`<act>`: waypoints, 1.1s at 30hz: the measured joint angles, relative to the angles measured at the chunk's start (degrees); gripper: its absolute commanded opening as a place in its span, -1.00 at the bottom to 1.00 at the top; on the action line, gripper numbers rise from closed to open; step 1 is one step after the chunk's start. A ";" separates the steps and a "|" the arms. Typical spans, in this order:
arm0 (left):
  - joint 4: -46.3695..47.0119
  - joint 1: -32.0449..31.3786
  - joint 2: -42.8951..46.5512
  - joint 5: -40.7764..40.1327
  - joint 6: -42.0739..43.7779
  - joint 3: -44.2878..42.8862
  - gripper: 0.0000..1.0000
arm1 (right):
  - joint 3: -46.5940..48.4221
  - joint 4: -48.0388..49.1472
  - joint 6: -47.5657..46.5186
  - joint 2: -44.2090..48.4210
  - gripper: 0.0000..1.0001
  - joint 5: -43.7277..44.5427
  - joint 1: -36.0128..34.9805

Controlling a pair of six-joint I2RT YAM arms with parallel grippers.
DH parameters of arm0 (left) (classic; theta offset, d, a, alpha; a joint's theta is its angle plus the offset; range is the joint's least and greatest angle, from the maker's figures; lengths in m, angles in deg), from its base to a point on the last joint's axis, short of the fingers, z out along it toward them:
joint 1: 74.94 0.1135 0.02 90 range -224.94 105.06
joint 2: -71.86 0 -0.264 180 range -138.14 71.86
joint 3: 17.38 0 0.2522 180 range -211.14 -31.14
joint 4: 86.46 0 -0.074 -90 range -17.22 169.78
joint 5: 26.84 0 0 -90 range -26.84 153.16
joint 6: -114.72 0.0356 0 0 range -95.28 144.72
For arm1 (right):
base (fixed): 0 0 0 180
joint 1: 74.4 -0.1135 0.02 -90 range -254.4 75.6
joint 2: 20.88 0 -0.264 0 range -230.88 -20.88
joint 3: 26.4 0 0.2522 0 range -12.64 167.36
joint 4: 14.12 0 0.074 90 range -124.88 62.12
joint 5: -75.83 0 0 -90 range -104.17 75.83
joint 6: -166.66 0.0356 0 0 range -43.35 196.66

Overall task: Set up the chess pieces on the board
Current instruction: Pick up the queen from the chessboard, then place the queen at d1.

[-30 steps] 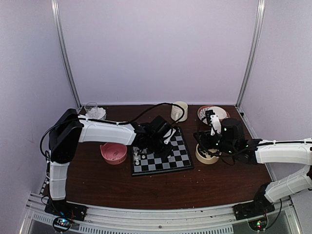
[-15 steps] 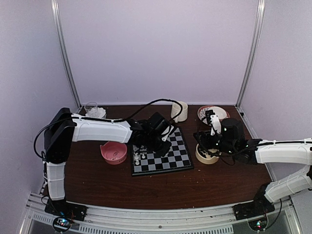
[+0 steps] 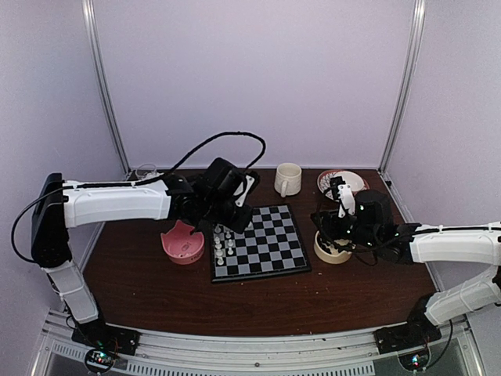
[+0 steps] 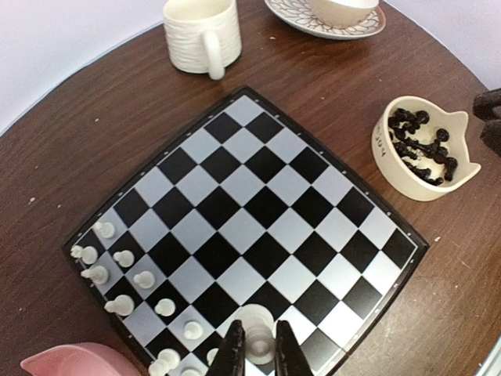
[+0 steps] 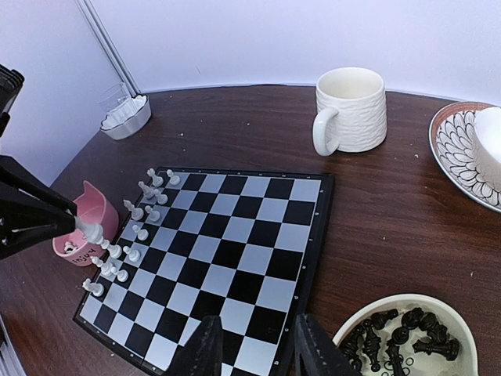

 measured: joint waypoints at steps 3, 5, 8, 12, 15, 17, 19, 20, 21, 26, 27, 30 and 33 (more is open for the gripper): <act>-0.09 2.36 2.78 -0.22 -0.04 3.02 -0.81 | 0.00 0.00 0.00 0.00 -0.32 -0.02 0.00; 0.07 4.09 4.52 -0.24 -0.17 5.18 -0.81 | 0.00 0.00 0.00 0.00 -0.32 -0.02 0.00; 0.37 6.73 7.26 0.09 -0.48 8.85 -0.81 | 0.00 0.02 0.00 -0.02 -0.32 -0.02 0.00; 0.98 9.92 10.45 0.31 -0.68 13.68 -0.81 | 0.00 0.20 -0.02 -0.31 -0.32 -0.02 0.00; 1.79 11.61 11.58 0.33 -0.68 16.22 -0.81 | 0.00 0.22 -0.04 -0.96 -0.32 0.00 0.00; 2.47 12.35 11.78 0.68 -0.68 17.42 -0.81 | 0.00 0.24 -0.07 -1.36 -0.33 0.02 0.00; 3.19 12.98 11.80 1.40 -0.66 18.51 -0.81 | 0.00 0.24 -0.13 -1.62 -0.33 0.04 0.00; 3.41 13.20 11.80 1.60 -0.66 18.84 -0.81 | 0.00 0.28 -0.20 -1.66 -0.33 0.04 0.00; 3.58 13.51 11.80 2.03 -0.66 19.12 -0.81 | 0.00 0.39 -0.24 -1.73 -0.33 0.04 0.00; 6.38 14.64 11.23 3.91 -0.63 19.52 -0.82 | 0.00 1.40 -0.48 -2.38 -0.33 0.15 0.00; 7.10 14.69 10.82 4.20 -0.63 19.52 -0.83 | 0.00 1.62 -0.61 -2.58 -0.33 0.20 0.00; 8.57 14.82 9.29 5.09 -0.61 19.52 -0.83 | 0.00 1.84 -1.09 -2.84 -0.33 0.24 0.00; 9.57 14.88 7.21 5.64 -0.61 19.52 -0.82 | 0.00 1.95 -1.31 -2.84 -0.33 0.26 0.00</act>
